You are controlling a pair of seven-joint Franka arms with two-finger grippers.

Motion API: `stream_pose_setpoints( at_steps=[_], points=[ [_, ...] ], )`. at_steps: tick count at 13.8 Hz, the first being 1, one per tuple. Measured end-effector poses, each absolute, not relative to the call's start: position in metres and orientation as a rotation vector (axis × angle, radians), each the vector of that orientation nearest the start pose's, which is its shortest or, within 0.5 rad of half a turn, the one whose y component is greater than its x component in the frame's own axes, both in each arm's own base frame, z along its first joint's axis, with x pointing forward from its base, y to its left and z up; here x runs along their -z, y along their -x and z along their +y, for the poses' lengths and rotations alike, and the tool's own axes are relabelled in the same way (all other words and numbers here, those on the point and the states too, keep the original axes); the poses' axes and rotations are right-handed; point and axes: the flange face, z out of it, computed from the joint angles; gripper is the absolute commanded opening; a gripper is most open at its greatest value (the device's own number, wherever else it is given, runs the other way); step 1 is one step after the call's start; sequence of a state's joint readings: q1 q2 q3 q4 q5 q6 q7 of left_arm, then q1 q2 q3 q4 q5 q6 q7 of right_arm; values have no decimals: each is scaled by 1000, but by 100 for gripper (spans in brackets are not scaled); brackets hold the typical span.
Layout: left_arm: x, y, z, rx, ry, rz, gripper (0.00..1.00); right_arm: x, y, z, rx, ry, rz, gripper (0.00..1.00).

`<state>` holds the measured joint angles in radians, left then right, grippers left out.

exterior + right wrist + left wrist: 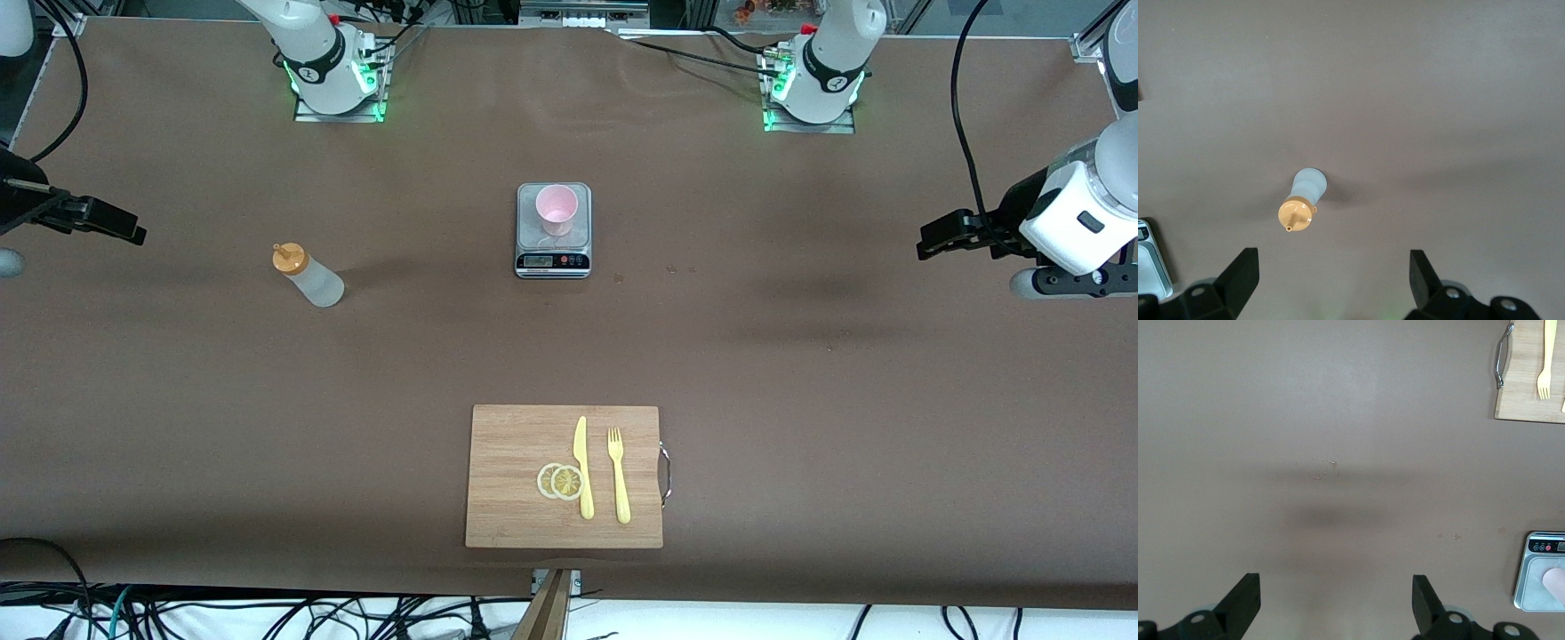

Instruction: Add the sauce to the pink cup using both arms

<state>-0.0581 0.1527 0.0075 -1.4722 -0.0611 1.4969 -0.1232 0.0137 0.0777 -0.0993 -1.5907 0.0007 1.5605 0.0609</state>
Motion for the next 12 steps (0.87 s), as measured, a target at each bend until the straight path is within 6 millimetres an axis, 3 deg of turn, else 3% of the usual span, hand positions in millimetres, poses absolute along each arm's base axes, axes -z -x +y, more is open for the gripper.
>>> stream_pose_setpoints(
  at_steps=[12],
  points=[
    [-577,-590,-37,-211,3181,-114,100,-575,-570,-45,-141,3136,215,100]
  ],
)
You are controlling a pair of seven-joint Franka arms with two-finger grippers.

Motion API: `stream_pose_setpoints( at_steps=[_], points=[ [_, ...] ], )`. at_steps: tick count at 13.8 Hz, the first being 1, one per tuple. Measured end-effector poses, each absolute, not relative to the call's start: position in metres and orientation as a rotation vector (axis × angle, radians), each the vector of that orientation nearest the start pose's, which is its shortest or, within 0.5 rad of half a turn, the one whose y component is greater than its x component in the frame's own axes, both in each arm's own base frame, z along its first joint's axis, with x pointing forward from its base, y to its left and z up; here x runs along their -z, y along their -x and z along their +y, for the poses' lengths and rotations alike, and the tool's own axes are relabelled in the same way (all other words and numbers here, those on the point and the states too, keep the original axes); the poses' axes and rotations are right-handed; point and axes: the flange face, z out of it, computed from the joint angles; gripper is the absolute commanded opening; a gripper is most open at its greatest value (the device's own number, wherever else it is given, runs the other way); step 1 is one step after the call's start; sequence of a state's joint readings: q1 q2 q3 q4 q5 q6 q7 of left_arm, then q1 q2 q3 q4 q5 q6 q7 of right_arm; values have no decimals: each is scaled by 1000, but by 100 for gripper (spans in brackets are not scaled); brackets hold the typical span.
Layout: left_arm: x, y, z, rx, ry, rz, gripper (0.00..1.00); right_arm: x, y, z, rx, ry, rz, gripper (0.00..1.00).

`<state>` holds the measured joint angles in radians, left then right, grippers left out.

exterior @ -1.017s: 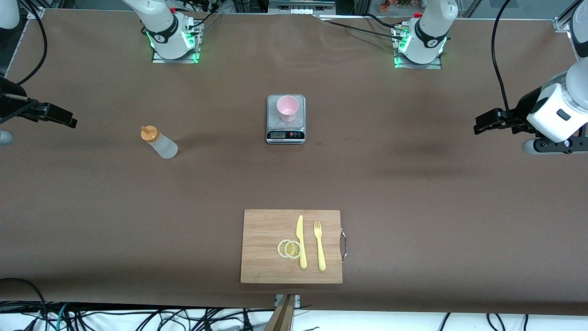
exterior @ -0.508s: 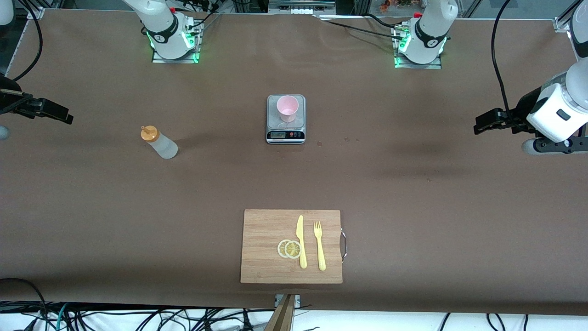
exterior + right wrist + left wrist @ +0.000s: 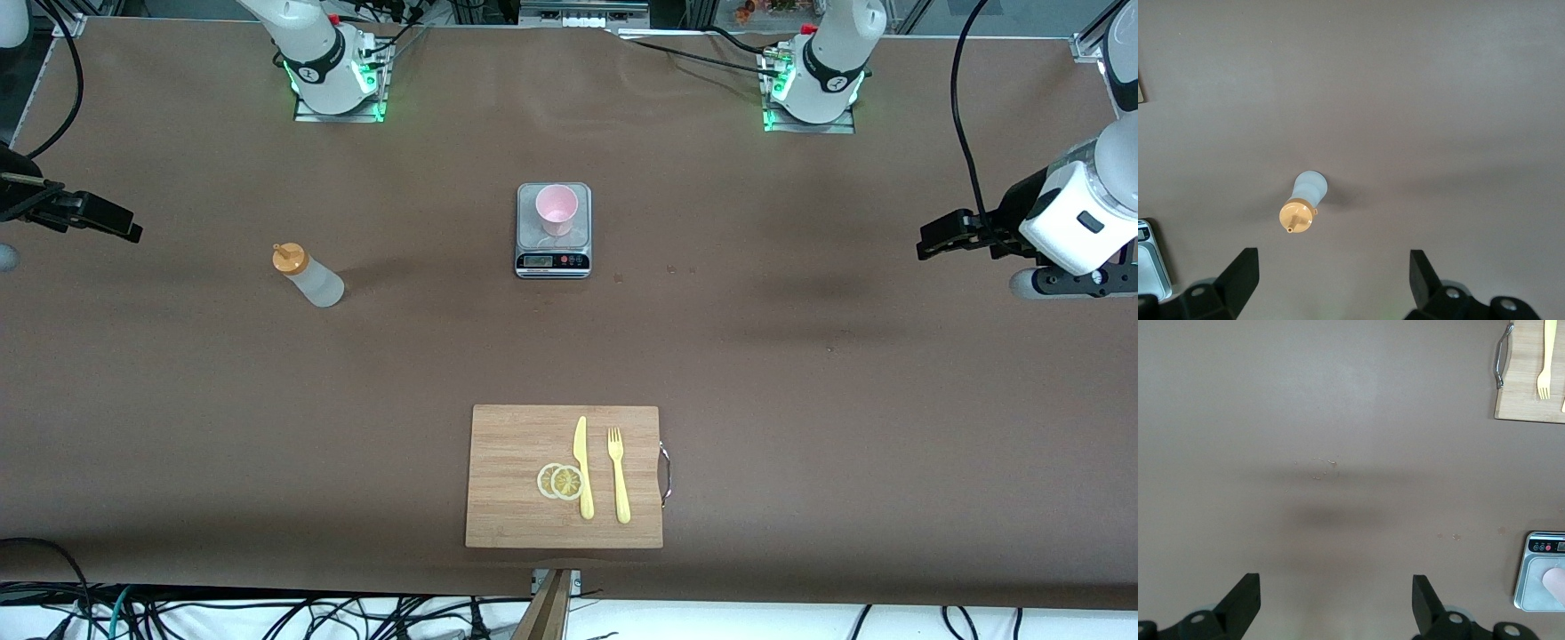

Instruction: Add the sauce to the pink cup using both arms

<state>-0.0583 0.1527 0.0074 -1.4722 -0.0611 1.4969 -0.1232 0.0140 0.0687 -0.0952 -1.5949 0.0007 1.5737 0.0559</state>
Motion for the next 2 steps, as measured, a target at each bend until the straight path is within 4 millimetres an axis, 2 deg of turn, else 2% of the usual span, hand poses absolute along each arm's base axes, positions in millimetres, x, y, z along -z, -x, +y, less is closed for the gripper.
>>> stream_pose_setpoints(
  at_steps=[2],
  points=[
    [-577,-590,-37,-211,3181,-114,100,-575,-570,-45,-142,3136,215,100]
  ],
)
